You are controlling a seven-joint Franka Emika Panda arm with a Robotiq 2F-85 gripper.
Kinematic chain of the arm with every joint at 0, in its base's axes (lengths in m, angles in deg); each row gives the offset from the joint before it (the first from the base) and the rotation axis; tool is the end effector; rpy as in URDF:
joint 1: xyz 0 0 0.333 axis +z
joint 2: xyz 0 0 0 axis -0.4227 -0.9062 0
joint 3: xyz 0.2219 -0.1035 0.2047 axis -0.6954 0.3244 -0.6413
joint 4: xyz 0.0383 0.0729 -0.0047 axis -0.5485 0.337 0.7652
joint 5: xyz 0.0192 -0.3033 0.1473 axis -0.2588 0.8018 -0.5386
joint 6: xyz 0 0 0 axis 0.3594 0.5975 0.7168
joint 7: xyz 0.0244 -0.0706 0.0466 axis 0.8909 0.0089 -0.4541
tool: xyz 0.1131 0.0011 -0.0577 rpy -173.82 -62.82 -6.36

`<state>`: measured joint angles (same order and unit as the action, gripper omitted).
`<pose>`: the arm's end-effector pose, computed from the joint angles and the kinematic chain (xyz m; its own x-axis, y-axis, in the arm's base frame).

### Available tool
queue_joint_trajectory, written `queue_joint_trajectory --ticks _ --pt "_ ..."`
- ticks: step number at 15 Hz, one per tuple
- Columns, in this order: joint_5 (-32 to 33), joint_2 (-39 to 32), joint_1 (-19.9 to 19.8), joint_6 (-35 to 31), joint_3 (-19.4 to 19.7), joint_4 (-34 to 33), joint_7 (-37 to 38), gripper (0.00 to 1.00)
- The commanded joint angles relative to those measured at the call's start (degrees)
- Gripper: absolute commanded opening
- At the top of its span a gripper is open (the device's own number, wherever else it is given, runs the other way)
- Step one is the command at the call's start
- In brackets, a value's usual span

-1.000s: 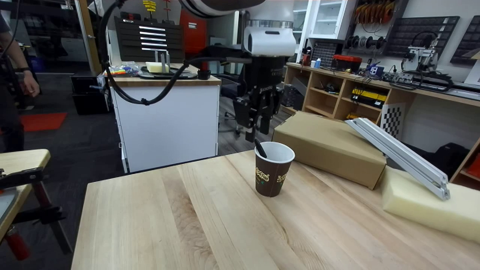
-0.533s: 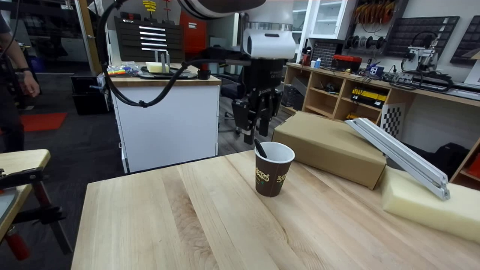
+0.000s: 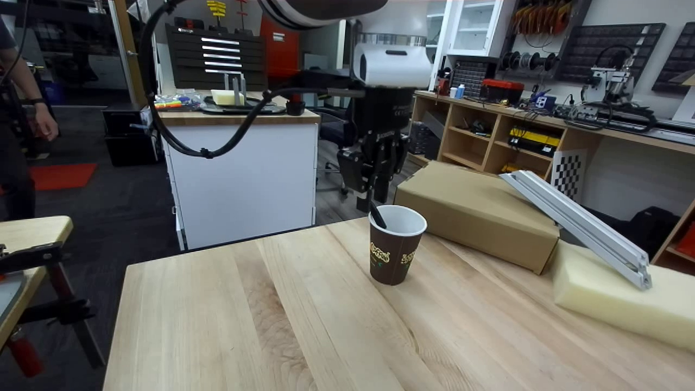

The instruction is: Take the marker from the cup and put it on the table

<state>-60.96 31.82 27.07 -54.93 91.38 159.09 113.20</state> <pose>0.5520 -0.0322 0.2976 0.3493 -0.9368 0.0185 -0.9333 -0.3496 -0.0821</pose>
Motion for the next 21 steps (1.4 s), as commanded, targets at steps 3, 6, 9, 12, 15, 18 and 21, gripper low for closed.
queue_joint_trajectory --ticks 3,6,9,12,15,18,21 --pt "-0.3 0.8 -0.4 -1.3 0.3 1.0 -1.7 0.03" --pt "-0.5 0.7 -0.5 -1.4 0.3 0.8 -2.2 0.03" --pt "-0.6 0.7 -0.5 -1.4 0.3 0.8 -2.6 0.04" --pt "-0.3 1.2 -0.4 -1.2 0.4 0.9 -2.4 0.04" --pt "0.0 2.0 -0.1 -0.7 0.5 1.2 -2.1 0.04" --pt "0.5 3.2 0.1 0.1 0.5 1.7 -2.0 0.04" --pt "1.7 5.3 0.6 1.4 0.8 2.1 -1.2 0.04"
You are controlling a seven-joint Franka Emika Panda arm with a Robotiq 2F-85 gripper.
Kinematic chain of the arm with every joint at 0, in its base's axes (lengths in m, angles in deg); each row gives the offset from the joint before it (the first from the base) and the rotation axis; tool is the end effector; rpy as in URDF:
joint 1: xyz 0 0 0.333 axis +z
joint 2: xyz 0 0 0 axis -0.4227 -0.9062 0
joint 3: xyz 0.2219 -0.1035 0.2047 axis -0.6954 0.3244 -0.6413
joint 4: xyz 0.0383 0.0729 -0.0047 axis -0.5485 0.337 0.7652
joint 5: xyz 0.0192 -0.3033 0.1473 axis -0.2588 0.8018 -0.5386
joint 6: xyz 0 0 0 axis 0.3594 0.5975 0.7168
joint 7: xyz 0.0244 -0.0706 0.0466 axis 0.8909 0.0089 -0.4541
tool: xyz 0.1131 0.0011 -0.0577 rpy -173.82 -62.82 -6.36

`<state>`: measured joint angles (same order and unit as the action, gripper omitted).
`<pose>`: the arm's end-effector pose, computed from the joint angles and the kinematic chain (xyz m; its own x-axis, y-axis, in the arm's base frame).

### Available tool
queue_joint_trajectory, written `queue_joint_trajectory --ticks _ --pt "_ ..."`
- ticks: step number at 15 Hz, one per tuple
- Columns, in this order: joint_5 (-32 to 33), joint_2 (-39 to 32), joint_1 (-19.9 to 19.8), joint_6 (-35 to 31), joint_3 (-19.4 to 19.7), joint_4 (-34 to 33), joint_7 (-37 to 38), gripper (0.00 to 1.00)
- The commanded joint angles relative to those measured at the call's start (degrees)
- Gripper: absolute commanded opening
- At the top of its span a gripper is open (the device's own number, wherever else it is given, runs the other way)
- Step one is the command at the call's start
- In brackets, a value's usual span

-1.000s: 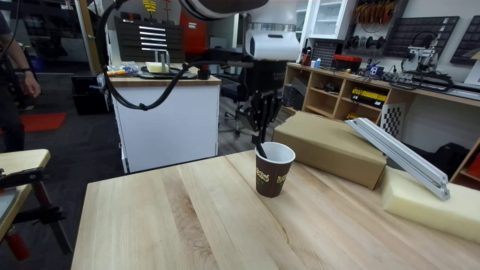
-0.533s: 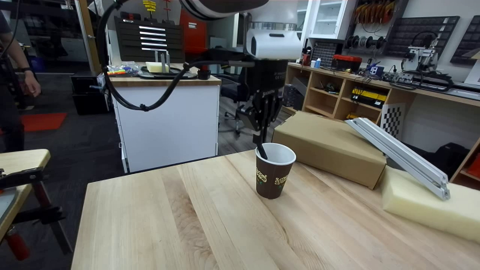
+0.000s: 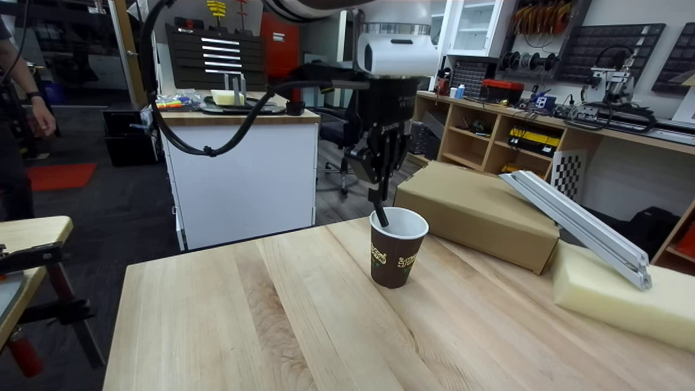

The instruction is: Take the marker from the cup and put it on the table

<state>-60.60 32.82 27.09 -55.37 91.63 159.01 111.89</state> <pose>0.5537 -0.0345 0.3086 0.3706 -0.9281 0.0354 -0.9223 -0.3722 -0.1036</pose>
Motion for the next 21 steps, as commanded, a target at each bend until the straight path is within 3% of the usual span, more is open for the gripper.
queue_joint_trajectory --ticks 1,15,21 --pt "2.1 5.2 0.9 2.5 0.6 2.3 0.6 0.04" --pt "9.4 20.2 0.3 15.5 -3.6 5.3 4.0 0.04" --pt "17.7 24.5 -2.2 16.8 -4.5 9.5 13.1 0.04"
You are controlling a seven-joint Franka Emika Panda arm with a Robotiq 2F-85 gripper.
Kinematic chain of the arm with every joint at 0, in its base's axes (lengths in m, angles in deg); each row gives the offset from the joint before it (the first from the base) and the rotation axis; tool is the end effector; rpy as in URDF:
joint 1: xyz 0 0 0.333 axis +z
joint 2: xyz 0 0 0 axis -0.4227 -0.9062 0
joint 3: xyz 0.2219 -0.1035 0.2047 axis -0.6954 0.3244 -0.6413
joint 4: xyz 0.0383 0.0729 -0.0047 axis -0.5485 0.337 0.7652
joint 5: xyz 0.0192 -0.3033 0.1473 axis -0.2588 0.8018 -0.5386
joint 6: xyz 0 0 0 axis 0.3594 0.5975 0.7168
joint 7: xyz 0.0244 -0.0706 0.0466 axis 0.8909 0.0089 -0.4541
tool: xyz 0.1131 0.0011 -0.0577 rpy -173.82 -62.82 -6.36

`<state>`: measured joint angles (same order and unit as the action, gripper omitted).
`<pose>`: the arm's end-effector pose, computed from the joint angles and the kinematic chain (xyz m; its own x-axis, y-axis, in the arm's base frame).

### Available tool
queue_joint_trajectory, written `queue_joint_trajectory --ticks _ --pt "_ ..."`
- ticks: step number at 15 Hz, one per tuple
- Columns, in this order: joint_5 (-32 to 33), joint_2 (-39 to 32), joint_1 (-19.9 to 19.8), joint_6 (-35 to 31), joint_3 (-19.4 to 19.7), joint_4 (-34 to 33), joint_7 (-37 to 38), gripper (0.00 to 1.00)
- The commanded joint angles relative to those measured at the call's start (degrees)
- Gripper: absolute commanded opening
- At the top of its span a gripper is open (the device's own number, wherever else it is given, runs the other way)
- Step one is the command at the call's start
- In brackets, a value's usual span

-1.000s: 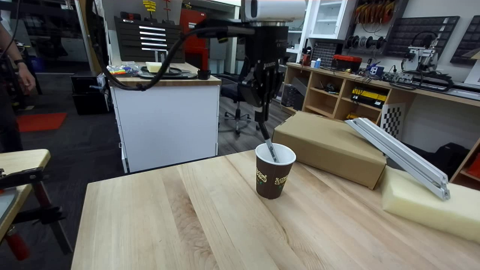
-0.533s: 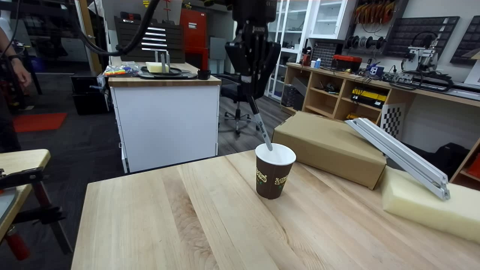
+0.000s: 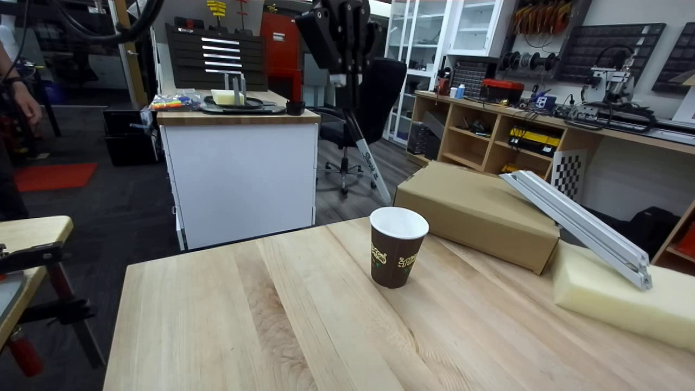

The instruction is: Take the marker from the cup and put it on the table

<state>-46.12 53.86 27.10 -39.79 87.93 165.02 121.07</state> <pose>0.4811 -0.0087 0.4301 0.4192 -0.8921 0.1687 -0.9020 -0.4303 -0.0345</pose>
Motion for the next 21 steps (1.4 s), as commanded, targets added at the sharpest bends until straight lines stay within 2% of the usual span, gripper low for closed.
queue_joint_trajectory --ticks 1,8,15,16,17,21 --pt "3.7 3.5 -2.9 0.6 -0.4 4.2 3.5 0.04" --pt "7.8 2.6 -8.1 1.3 1.9 5.5 3.1 0.04" --pt "6.3 2.7 -9.1 0.6 2.4 6.4 2.3 0.04" --pt "6.2 2.9 -9.0 0.5 2.3 6.6 2.4 0.34" --pt "6.3 3.0 -8.9 0.3 2.3 6.7 2.3 0.35" --pt "6.5 3.4 -8.7 -0.3 1.8 7.5 2.9 0.59"
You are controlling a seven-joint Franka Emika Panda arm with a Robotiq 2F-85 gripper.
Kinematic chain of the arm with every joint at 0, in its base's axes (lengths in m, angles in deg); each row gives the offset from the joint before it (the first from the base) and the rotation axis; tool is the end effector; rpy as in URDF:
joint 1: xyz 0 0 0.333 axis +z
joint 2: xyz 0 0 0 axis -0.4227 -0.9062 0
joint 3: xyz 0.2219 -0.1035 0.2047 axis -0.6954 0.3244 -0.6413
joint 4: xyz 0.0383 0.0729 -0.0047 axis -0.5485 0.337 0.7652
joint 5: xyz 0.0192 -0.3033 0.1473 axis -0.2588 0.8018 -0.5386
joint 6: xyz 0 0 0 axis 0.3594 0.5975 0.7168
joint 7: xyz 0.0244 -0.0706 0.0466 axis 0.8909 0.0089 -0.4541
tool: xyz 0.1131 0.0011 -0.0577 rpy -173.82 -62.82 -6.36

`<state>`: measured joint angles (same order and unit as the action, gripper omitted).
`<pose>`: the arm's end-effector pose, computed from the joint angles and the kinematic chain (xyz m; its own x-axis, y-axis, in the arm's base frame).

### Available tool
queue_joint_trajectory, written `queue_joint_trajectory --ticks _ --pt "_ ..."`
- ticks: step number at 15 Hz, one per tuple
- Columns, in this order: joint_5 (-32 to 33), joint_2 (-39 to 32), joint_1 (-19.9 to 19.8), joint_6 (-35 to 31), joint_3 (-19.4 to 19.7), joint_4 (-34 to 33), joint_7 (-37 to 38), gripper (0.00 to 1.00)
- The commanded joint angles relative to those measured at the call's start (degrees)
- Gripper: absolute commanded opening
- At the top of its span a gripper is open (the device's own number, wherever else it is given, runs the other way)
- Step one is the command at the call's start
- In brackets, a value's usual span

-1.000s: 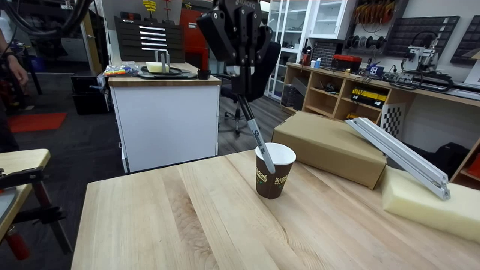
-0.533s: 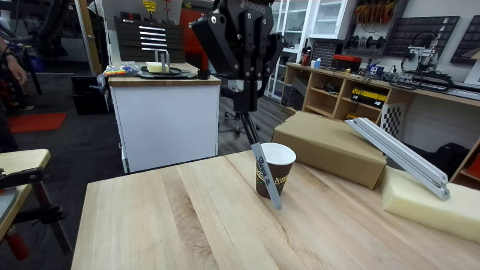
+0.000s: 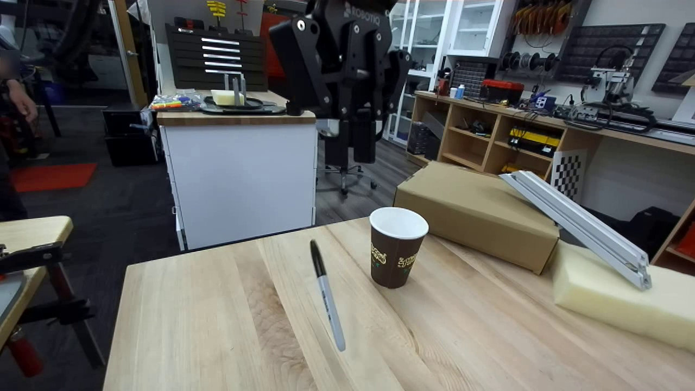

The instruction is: Take the marker from the cup and put it on the table

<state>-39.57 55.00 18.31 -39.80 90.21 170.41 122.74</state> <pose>0.4463 -0.1013 0.4016 0.2920 -0.9320 0.2147 -0.9564 -0.2844 0.0659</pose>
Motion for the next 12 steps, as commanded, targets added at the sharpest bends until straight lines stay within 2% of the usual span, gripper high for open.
queue_joint_trajectory --ticks 1,5,6,7,10,12 --pt "0.1 2.4 0.1 -0.5 -0.7 2.3 1.3 0.66" --pt "0.7 3.4 0.6 -2.6 -1.7 3.6 0.7 0.91" --pt "0.0 0.5 0.2 -0.6 -1.4 0.8 -0.1 0.98" --pt "0.0 0.6 0.3 -0.7 -1.5 0.9 -0.1 0.79" --pt "0.0 0.4 0.3 -0.7 -1.4 0.9 -0.1 0.97" --pt "0.0 0.4 0.3 -0.7 -1.4 0.9 -0.1 0.98"
